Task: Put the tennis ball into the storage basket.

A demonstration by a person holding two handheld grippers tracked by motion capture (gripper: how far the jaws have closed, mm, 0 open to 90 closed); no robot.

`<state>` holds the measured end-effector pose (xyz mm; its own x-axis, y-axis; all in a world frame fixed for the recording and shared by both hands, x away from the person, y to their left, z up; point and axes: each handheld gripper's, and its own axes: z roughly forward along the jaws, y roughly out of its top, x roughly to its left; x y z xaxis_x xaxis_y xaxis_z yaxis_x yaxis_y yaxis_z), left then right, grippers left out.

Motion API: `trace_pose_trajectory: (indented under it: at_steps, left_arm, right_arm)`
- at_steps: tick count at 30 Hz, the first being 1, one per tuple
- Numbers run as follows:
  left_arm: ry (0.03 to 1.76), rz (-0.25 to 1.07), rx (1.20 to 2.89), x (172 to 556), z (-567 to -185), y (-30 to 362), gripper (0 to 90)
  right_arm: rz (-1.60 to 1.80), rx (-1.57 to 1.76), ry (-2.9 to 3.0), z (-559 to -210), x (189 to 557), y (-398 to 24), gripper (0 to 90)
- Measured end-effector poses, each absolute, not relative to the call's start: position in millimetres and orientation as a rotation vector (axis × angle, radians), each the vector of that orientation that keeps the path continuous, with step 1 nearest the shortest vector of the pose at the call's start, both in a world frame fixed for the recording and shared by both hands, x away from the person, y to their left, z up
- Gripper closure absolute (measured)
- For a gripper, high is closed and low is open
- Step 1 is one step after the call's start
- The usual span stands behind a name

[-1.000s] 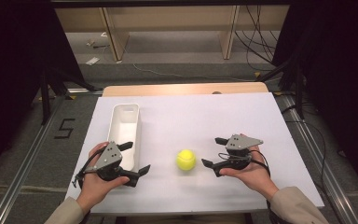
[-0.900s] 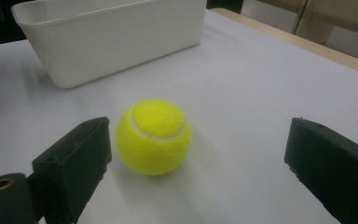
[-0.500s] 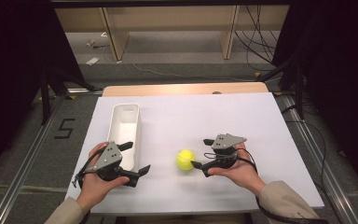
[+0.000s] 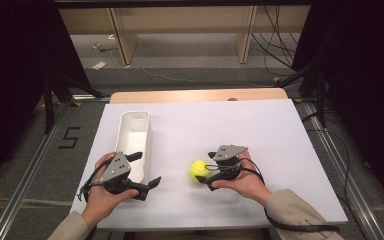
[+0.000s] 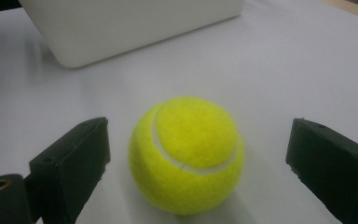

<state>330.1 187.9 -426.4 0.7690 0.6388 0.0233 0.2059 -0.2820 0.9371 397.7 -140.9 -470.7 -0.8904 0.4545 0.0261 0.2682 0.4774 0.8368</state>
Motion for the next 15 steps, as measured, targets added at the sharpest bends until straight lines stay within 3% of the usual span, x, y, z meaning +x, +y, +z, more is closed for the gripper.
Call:
trace_pose_trajectory:
  at_steps: [15]
  left_arm:
    - [0.652,0.476,1.843,329.4,-426.3,187.6,1.1]
  right_arm:
    - [1.336,0.620,2.589,-482.5,404.8,-128.4,12.6]
